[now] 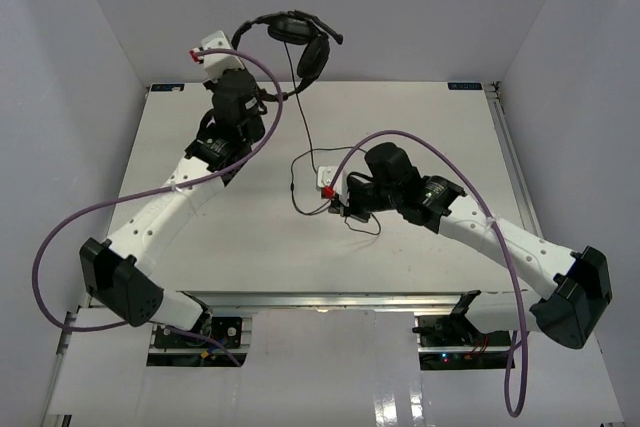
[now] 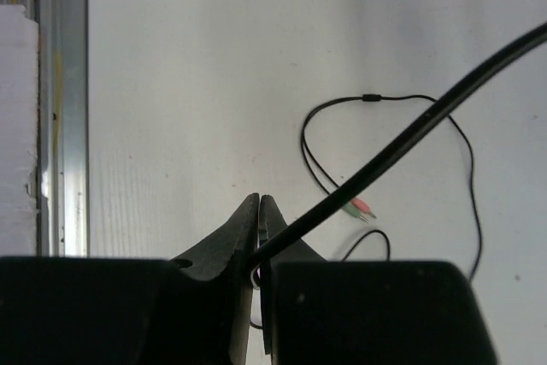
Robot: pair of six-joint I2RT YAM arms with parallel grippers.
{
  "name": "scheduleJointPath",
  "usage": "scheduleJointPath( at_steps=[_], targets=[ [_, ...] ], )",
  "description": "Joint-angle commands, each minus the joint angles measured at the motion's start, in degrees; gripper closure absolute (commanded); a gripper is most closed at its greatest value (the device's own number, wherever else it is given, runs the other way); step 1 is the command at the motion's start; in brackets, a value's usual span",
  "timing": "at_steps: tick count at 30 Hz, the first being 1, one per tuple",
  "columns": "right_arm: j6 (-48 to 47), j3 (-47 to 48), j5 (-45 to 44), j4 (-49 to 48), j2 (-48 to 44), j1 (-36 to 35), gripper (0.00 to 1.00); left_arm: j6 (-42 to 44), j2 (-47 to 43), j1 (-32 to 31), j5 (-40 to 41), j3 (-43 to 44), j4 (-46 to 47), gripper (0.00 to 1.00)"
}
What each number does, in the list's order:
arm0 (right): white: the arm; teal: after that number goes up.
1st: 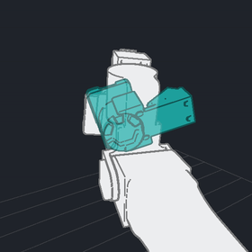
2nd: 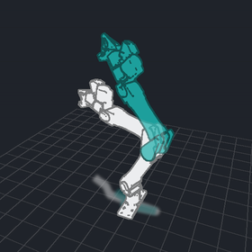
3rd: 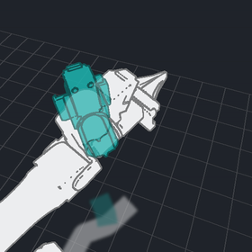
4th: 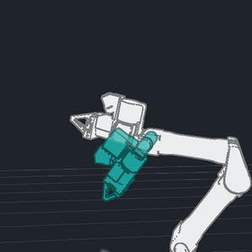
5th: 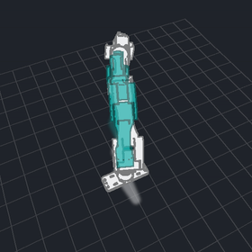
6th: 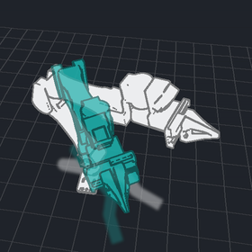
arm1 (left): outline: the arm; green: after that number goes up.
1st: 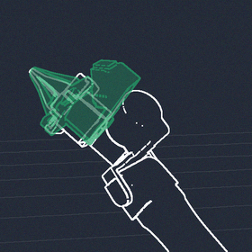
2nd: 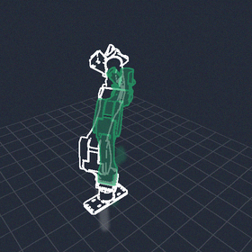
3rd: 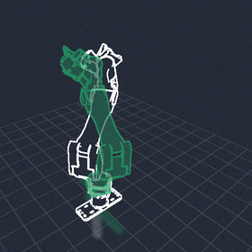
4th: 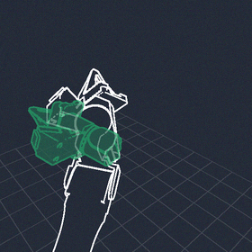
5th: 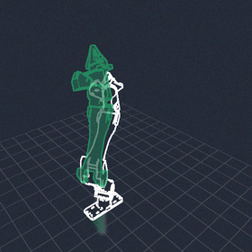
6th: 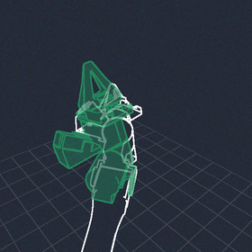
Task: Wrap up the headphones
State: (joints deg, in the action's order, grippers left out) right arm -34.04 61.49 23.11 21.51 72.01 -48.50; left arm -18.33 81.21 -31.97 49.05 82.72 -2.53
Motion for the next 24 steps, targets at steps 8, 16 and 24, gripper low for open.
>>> scheduleJointPath(
  at_steps=[8,16,24],
  targets=[
    [-12.7,15.9,-17.1,9.9,-1.7,0.5,0.92,16.5,7.2,0.0,3.9,-15.2,8.6,1.00],
    [-15.8,11.8,-30.4,0.5,-5.8,4.1,0.92,15.2,-2.3,-1.7,-19.4,-27.8,4.6,1.00],
    [-7.4,7.9,-16.4,-9.0,-6.2,12.5,0.92,16.2,-15.9,-6.0,-48.3,-36.0,-0.2,1.00]
  ],
)
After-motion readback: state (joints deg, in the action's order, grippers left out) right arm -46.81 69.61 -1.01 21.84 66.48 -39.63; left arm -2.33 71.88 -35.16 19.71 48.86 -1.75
